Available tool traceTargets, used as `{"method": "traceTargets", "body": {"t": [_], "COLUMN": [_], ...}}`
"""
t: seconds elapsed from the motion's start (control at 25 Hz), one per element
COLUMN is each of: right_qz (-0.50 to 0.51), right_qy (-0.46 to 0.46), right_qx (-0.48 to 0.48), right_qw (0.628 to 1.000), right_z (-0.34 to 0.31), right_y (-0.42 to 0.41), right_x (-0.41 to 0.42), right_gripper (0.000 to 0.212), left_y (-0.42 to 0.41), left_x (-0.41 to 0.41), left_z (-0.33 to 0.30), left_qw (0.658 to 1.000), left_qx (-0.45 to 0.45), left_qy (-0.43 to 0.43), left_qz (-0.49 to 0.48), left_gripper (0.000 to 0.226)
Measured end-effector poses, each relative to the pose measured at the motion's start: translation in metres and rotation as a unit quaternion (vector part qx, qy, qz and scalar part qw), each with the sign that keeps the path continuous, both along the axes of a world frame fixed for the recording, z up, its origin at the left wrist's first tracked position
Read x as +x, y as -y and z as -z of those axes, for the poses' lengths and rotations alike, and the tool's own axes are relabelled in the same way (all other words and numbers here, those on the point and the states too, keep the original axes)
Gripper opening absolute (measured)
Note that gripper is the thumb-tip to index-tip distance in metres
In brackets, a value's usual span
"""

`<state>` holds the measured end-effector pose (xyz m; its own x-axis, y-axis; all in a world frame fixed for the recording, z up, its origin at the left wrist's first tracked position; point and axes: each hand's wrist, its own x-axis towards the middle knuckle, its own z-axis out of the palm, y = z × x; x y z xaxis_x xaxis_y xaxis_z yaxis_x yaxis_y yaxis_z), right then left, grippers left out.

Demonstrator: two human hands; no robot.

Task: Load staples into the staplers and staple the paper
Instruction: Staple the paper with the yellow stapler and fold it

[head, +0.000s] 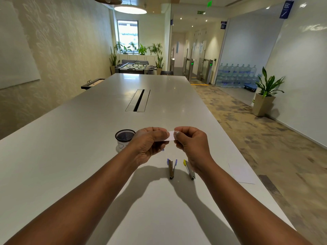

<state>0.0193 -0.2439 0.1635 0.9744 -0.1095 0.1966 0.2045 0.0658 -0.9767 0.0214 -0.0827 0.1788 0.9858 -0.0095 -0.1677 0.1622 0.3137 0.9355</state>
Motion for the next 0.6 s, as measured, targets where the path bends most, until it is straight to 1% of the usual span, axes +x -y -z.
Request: {"method": "traceTargets", "body": {"t": [0.2, 0.32, 0.44, 0.6], "right_qz": [-0.003, 0.005, 0.009, -0.002], "right_qy": [0.007, 0.003, -0.002, 0.005], "right_qx": [-0.021, -0.021, 0.002, -0.013], "right_qw": [1.000, 1.000, 1.000, 1.000], "right_z": [0.0012, 0.0028, 0.0046, 0.0068], "right_y": [0.0009, 0.0009, 0.0009, -0.0007], "right_x": [0.0003, 0.0013, 0.0026, 0.0034], "right_gripper": [0.010, 0.011, 0.011, 0.011], "left_y": [0.0040, 0.0025, 0.0000, 0.0021], "left_x": [0.0036, 0.0041, 0.0052, 0.0072], "left_z": [0.0032, 0.0044, 0.0065, 0.0090], "left_qw": [0.999, 1.000, 1.000, 0.999], "left_qx": [0.006, 0.000, 0.011, 0.001], "left_qy": [-0.024, -0.010, 0.000, -0.014], "left_qz": [-0.031, -0.014, -0.002, -0.040], "left_gripper": [0.019, 0.018, 0.024, 0.015]}}
